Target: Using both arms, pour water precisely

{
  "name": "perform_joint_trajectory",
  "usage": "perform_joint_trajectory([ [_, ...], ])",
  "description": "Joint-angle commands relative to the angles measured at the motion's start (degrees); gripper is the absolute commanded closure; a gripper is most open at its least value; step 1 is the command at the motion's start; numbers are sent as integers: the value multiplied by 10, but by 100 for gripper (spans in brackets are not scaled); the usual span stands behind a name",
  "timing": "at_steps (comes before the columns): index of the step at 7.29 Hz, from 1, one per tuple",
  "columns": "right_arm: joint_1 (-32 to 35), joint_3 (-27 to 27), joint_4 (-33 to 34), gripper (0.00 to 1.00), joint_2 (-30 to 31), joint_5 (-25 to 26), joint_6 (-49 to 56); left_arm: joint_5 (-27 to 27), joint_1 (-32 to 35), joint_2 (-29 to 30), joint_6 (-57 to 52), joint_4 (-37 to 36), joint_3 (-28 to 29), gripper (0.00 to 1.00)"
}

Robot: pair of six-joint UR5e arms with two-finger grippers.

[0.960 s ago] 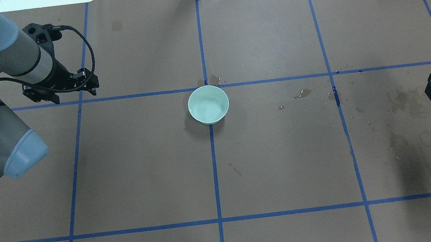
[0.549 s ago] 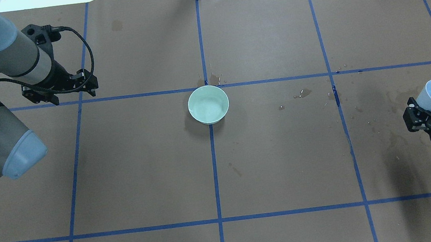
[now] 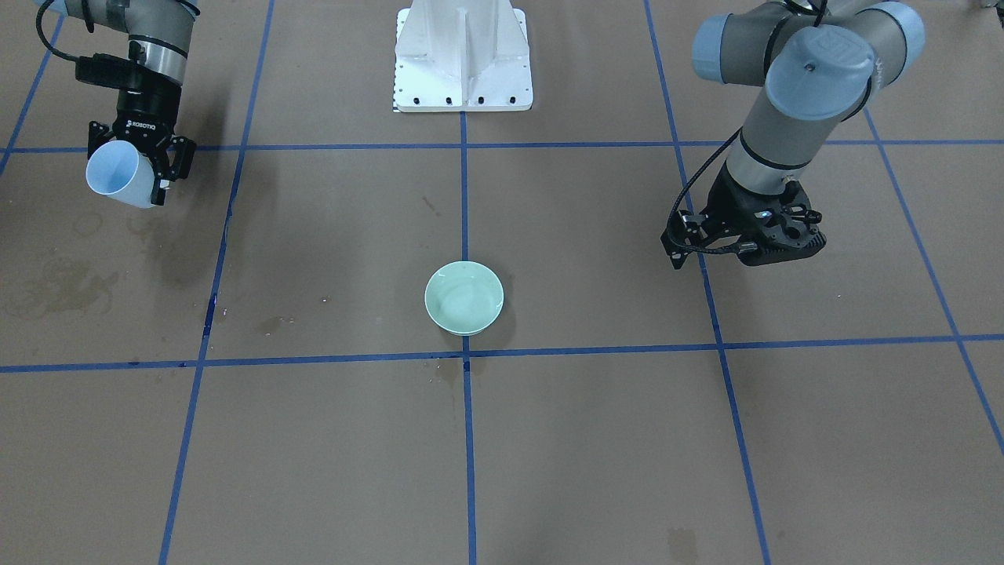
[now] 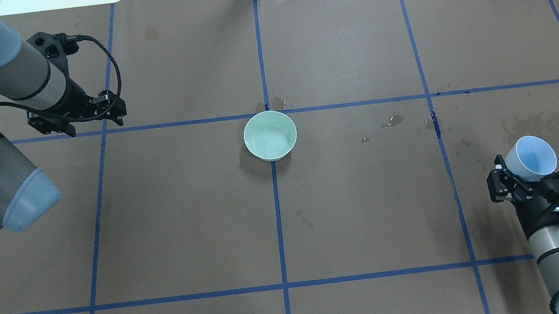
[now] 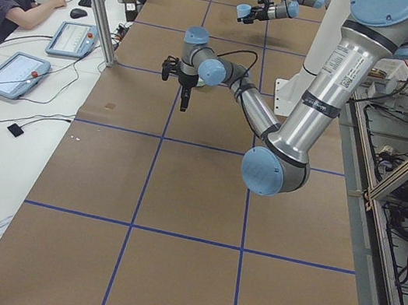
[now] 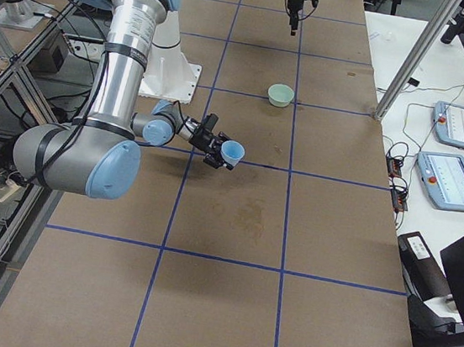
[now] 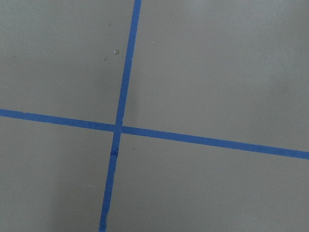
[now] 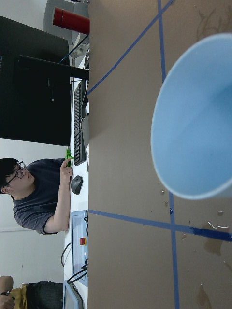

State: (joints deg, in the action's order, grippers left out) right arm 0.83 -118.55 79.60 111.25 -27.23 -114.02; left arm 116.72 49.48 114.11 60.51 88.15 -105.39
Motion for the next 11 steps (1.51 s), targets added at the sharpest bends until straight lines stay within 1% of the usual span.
perform_joint_trajectory([
  [1, -29, 35, 59, 100, -7, 34, -84, 0, 0, -3, 0, 0, -1, 0],
  [3, -45, 65, 59, 100, -15, 48, -105, 0, 0, -3, 0, 0, -1, 0],
  [6, -64, 89, 60, 100, -17, 52, -116, 0, 0, -3, 0, 0, 0, 0],
  [10, -72, 91, 60, 100, -17, 52, -116, 0, 0, -3, 0, -1, 0, 0],
  [11, -72, 91, 60, 79, -17, 52, -116, 0, 0, -3, 0, -1, 0, 0],
])
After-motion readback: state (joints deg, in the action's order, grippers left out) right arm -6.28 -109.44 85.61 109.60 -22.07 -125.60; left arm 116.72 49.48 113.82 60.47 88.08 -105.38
